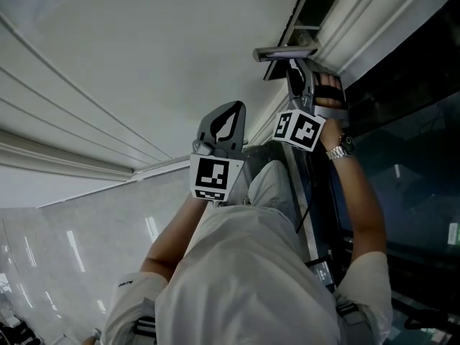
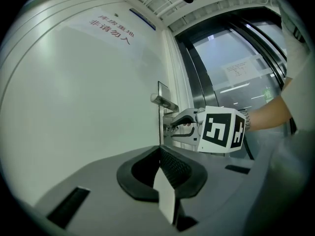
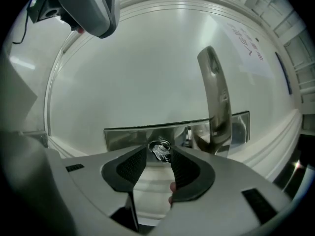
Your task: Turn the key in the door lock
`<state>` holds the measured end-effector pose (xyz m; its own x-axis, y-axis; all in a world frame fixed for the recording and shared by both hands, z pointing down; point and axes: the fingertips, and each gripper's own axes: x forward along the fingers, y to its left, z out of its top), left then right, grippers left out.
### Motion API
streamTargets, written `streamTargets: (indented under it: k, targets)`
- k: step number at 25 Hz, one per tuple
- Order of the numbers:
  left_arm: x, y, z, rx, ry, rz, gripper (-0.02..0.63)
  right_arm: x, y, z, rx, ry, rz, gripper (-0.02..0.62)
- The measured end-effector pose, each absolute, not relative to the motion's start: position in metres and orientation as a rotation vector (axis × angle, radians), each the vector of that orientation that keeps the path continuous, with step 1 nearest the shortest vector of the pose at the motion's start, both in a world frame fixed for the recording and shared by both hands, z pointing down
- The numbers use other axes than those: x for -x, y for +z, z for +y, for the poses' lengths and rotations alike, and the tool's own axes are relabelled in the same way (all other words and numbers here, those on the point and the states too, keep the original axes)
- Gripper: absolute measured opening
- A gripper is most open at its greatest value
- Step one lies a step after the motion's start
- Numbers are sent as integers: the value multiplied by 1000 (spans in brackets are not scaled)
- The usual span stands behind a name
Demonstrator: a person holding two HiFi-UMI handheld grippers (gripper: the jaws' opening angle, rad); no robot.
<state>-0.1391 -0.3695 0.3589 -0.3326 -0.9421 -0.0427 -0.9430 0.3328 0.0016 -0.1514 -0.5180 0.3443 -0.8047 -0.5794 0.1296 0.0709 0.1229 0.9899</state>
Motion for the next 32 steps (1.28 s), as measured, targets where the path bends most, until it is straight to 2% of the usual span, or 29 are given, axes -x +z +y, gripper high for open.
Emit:
streamTargets:
  k: [4, 6, 10, 13, 22, 24, 32]
  targets:
    - [140, 358, -371, 1795, 28, 2535, 9, 154, 342, -520, -520, -1719, -1940, 151]
    - [140, 359, -371, 1795, 24, 2537, 9, 155, 339, -520, -548, -1704, -1968, 111]
    - [138, 362, -371, 1804, 23, 2544, 9, 154, 337, -523, -604, -1650, -2009, 93]
    - [137, 367, -372, 1812, 21, 2552, 9, 155, 338, -527, -642, -1615, -2026, 34]
    - [138, 370, -368, 1808, 21, 2563, 9, 156, 335, -523, -688, -1567, -2085, 33]
    - [137, 370, -366, 1806, 19, 2564, 9, 156, 334, -523, -699, -1542, -2114, 14]
    - [137, 371, -363, 1800, 10, 2572, 9, 156, 329, -524, -729, -1267, -2327, 12]
